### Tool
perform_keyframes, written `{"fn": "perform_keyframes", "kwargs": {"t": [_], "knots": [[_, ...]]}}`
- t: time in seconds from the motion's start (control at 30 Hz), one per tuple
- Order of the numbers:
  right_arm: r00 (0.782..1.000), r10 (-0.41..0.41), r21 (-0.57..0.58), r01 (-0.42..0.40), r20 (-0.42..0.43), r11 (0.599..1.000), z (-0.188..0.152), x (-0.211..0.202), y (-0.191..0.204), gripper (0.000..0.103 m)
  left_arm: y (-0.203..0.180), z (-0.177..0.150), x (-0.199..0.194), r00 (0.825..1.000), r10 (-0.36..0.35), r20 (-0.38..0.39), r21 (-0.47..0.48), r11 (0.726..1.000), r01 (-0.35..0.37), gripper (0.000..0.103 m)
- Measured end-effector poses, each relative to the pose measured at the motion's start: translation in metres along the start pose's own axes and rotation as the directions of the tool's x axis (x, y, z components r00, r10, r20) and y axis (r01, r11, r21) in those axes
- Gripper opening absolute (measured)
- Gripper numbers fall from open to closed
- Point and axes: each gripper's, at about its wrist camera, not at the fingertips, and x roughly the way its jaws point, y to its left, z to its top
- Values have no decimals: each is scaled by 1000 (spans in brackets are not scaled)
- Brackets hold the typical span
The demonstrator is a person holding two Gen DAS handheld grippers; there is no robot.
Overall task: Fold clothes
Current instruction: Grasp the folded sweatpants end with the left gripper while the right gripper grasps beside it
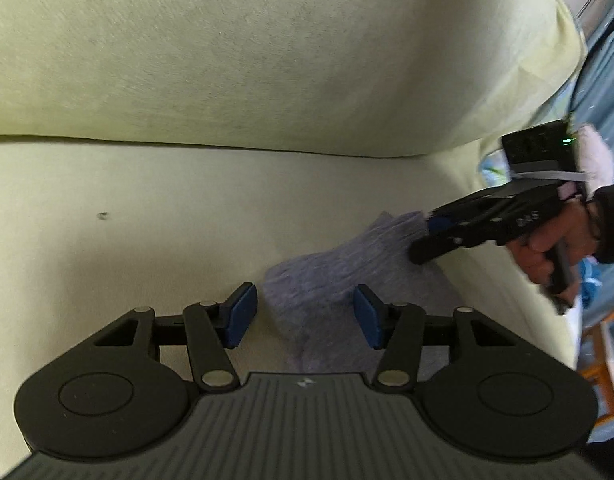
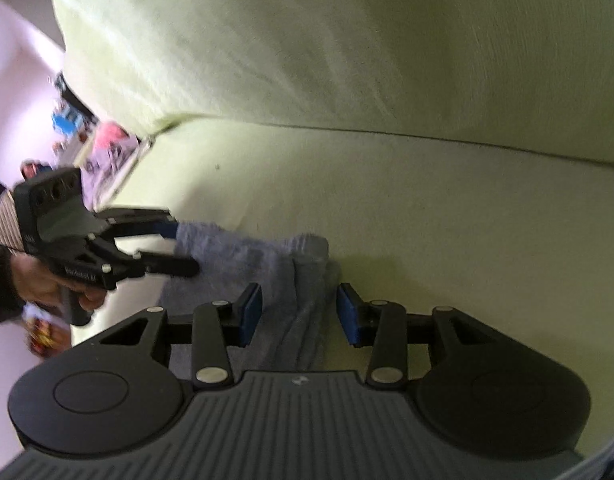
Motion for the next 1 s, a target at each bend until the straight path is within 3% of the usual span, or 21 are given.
{"fn": "perform_keyframes", "kwargs": {"t": [0.03,0.1,0.3,0.53,0.63,0.8,0.9,1.0], "knots": [[1000,8,12,-8,0,1000,1,0,-1,36,1,0,0,1000,-4,1,4,1000,4,46],[1000,20,46,-20,-5,999,2,0,-5,32,7,-1,-2,1000,-13,8,-10,1000,13,41],[1000,19,94,-18,-11,995,0,-4,-6,9,9,-4,-1,999,-32,27,-20,999,32,20],[993,-93,6,93,73,996,-11,-19,40,8,-11,-7,-15,997,-25,66,55,998,22,18],[976,-180,-76,190,125,979,-23,-32,74,8,-25,-6,-25,996,-34,78,104,994,26,17],[928,-305,-219,351,215,911,-58,-49,146,8,-44,-10,-46,995,-46,91,184,982,29,17],[896,-360,-254,424,261,869,-80,-53,186,8,-51,-19,-71,993,-59,102,203,979,37,17],[873,-392,-238,463,291,854,-101,-58,226,8,-54,-26,-101,992,-68,107,213,976,44,17]]}}
